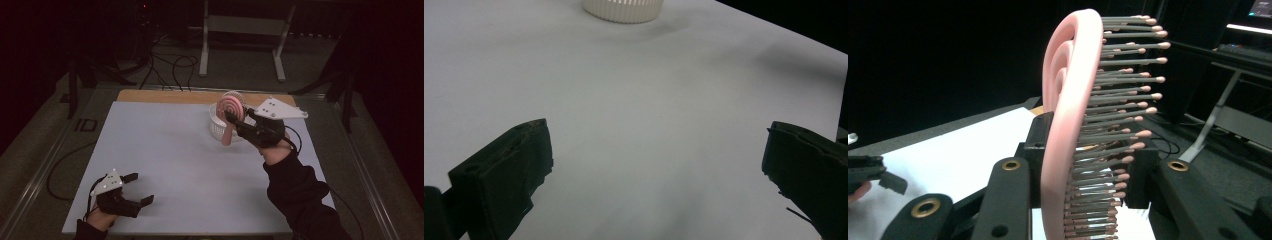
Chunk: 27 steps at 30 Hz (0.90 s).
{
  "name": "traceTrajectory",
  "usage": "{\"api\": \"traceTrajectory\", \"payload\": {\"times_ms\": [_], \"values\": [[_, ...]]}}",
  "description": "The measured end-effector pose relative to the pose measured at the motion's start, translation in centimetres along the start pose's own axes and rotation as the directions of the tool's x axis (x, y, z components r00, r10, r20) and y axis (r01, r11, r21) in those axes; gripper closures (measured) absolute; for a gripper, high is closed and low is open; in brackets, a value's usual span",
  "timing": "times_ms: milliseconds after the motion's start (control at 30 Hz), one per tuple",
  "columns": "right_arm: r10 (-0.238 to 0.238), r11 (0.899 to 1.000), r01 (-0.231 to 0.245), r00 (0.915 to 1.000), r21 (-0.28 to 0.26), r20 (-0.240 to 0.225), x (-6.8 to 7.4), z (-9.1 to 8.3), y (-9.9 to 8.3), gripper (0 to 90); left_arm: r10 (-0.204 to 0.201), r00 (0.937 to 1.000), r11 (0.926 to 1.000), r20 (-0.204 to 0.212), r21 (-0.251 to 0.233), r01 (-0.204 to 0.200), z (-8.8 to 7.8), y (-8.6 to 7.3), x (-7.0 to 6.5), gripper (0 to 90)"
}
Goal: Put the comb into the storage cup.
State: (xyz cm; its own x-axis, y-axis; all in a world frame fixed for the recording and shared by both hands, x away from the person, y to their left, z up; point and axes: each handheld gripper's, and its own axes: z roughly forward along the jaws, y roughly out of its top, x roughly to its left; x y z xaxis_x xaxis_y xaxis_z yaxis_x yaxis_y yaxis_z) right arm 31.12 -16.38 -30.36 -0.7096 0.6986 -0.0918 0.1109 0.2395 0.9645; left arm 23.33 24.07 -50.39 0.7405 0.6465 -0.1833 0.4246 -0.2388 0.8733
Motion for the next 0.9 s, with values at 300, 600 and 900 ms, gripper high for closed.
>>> {"api": "traceTrajectory", "payload": {"times_ms": [300,600,900], "values": [[-0.021,1.0,0.021,0.9985,-0.013,0.05,-1.3,-0.2,0.6,64.8,0.003,1.0,1.0,0.0,-0.002,-0.003,0.0,0.0,0.0,0.2],[-0.041,0.999,0.043,0.9945,-0.02,0.096,-2.3,-0.1,1.1,64.7,0.002,1.0,1.0,0.002,-0.002,-0.002,0.0,0.0,0.0,0.2],[-0.066,0.997,0.071,0.9881,-0.03,0.139,-3.8,0.5,1.8,64.8,0.004,1.0,1.0,0.001,-0.003,-0.004,0.0,0.0,0.0,0.2]]}}
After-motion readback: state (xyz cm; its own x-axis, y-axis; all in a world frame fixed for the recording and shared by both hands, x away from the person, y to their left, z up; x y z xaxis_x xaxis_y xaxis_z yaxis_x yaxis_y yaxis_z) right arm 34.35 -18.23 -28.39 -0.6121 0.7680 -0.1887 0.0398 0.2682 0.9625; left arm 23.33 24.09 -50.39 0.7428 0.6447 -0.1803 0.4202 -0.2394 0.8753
